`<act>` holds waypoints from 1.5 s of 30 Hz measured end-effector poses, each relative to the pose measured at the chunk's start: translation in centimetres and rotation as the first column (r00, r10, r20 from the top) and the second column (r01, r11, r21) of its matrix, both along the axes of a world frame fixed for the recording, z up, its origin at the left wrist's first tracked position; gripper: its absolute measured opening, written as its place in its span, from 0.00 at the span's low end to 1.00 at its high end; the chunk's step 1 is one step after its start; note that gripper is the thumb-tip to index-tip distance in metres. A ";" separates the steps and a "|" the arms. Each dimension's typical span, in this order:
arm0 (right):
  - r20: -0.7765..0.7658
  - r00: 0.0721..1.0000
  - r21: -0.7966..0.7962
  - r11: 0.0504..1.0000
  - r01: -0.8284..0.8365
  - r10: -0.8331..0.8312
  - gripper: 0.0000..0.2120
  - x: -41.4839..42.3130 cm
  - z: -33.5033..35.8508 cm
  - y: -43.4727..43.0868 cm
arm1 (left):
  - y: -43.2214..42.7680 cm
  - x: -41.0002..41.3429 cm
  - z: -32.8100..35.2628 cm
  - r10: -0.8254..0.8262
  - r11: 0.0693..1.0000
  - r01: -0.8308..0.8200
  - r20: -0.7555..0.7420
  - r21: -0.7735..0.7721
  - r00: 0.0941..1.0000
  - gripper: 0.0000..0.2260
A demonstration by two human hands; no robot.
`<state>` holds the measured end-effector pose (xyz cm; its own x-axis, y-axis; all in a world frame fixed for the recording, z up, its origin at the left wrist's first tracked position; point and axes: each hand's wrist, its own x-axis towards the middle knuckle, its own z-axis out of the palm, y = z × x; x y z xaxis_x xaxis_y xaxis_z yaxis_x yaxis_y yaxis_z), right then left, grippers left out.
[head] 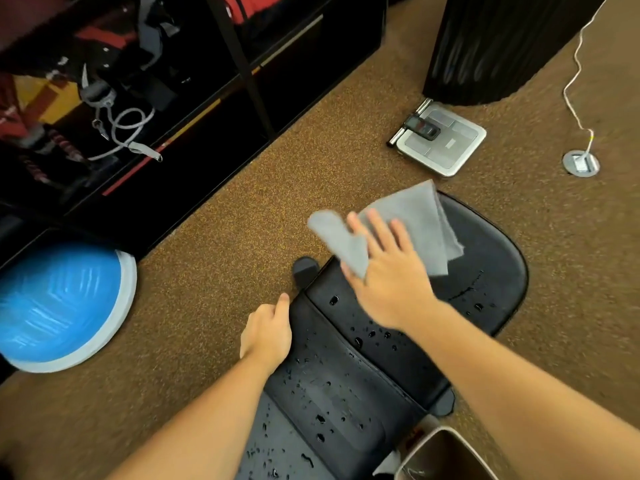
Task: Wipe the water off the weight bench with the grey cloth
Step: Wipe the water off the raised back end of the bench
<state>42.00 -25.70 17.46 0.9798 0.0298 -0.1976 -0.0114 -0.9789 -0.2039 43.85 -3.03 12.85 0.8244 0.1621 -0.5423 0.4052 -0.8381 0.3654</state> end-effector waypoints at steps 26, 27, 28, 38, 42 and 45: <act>0.032 0.999 -0.064 0.998 0.013 -0.011 0.30 -13.2 -1.1 -1.7 | -0.1 -0.3 0.3 0.017 0.999 -0.016 0.023 -0.039 1.000 0.26; 0.044 0.996 -0.060 0.995 0.081 -0.078 0.30 -14.0 -1.1 -2.7 | -0.1 -0.2 0.3 0.021 0.999 -0.021 0.015 -0.038 1.000 0.26; 0.058 0.986 -0.057 0.985 0.160 -0.157 0.30 -14.2 -1.1 -3.7 | -0.1 -0.2 0.3 0.026 0.999 -0.026 0.012 -0.035 1.000 0.26; 0.175 0.941 0.002 0.956 0.294 -0.290 0.33 -13.5 -2.0 -0.6 | -0.1 -0.2 0.3 0.042 0.998 -0.040 0.042 -0.041 0.998 0.26; 0.043 0.829 -0.056 0.827 0.560 -0.558 0.32 -14.1 -2.5 -4.9 | -0.2 -0.1 0.4 0.040 0.998 -0.038 0.049 -0.047 0.998 0.26; 0.009 0.841 0.025 0.840 0.541 -0.542 0.36 -16.2 -3.5 -1.1 | -0.3 -0.2 0.5 0.030 0.999 -0.027 0.048 -0.044 0.998 0.27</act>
<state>25.77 -26.80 13.96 0.8438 -0.5025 -0.1884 -0.5353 -0.8131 -0.2287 43.63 -3.36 13.36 0.8453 0.1632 -0.5087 0.4095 -0.8095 0.4208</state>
